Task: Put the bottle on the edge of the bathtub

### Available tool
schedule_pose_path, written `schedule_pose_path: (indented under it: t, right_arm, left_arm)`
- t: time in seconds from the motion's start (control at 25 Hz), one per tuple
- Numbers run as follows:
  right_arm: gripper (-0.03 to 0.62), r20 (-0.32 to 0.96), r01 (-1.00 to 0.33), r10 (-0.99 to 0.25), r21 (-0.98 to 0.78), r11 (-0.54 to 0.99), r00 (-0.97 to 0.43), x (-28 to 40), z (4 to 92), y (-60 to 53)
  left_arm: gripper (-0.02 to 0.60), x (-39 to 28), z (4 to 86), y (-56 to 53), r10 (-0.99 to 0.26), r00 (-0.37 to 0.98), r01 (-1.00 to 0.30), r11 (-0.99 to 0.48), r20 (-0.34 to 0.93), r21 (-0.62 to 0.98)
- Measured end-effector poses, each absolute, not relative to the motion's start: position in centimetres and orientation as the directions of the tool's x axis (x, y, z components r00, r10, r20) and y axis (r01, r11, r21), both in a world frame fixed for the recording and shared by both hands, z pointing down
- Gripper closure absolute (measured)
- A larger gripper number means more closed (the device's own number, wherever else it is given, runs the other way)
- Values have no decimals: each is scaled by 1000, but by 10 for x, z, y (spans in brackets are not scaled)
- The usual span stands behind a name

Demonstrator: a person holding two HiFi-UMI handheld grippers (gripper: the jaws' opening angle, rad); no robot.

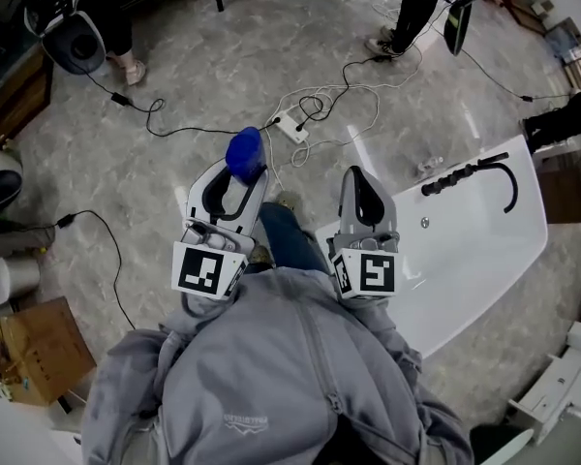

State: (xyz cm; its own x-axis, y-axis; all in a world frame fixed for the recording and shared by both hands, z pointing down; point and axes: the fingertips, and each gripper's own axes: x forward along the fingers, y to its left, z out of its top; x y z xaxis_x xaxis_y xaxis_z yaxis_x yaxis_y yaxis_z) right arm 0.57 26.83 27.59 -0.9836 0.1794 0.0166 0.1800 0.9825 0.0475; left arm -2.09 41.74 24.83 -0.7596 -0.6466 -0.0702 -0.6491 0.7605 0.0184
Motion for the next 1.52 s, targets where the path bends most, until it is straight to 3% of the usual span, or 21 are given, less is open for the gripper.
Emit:
schedule_pose_path:
  t: [0.28, 0.48, 0.92, 1.52]
  right_arm:
    - [591, 4, 55, 55, 47, 997, -999, -19, 291, 216]
    - [591, -2, -27, -27, 105, 994, -1000, -54, 289, 184]
    - [591, 1, -162, -163, 60, 985, -987, -129, 302, 105]
    - [591, 56, -462, -461, 3, 887, -886, -92, 324, -30]
  left_arm:
    - [433, -60, 260, 359, -751, -657, -753, 658, -73, 3]
    - [433, -98, 262, 313, -839, -539, -842, 540, -70, 12]
    - [434, -171, 274, 206, -960, -272, -962, 272, -67, 16]
    - [433, -177, 273, 59, -995, 48, -998, -51, -83, 35]
